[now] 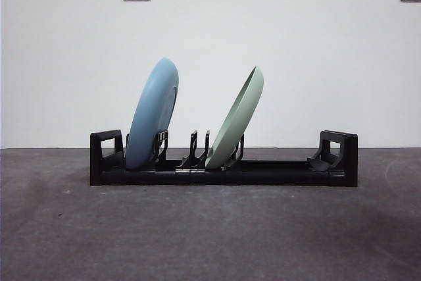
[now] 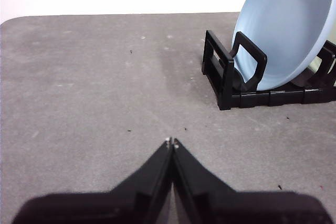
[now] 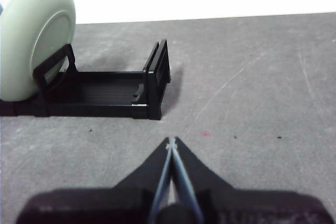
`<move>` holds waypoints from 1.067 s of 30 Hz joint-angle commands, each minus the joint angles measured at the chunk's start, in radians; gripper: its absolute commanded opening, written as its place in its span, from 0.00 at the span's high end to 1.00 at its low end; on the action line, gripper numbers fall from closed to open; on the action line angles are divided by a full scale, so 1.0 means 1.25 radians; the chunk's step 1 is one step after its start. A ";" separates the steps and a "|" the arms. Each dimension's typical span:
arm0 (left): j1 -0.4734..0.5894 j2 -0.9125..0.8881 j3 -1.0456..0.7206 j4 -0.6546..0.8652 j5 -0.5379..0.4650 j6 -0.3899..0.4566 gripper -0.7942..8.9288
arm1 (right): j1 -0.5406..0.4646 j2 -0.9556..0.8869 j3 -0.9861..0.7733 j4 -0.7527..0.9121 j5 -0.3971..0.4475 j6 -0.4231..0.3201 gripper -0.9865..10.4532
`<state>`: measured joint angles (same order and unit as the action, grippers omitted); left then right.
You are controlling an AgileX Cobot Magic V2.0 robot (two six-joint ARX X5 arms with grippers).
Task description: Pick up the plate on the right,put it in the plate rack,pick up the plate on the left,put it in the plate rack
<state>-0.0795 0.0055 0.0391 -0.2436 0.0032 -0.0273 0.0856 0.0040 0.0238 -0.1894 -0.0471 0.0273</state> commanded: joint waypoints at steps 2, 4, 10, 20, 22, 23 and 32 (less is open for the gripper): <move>0.002 -0.002 -0.013 0.005 -0.001 -0.005 0.92 | 0.002 -0.002 -0.012 0.002 -0.002 0.051 0.91; 0.002 -0.002 -0.013 0.005 -0.001 -0.005 0.92 | 0.002 -0.002 -0.012 0.002 0.001 0.051 0.91; 0.002 -0.002 -0.013 0.005 -0.001 -0.005 0.92 | 0.002 -0.002 -0.012 0.002 0.001 0.051 0.91; 0.002 -0.002 -0.013 0.005 -0.001 -0.005 0.92 | 0.002 -0.002 -0.012 0.002 0.001 0.051 0.91; 0.002 -0.002 -0.013 0.005 -0.001 -0.005 0.92 | 0.002 -0.002 -0.012 0.002 0.001 0.051 0.91; 0.002 -0.002 -0.013 0.005 -0.001 -0.005 0.92 | 0.002 -0.002 -0.012 0.002 0.001 0.051 0.91; 0.002 -0.002 -0.013 0.005 -0.001 -0.005 0.92 | 0.002 -0.002 -0.012 0.002 0.001 0.051 0.91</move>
<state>-0.0795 0.0055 0.0391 -0.2436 0.0032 -0.0273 0.0856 0.0040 0.0238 -0.1890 -0.0490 0.0826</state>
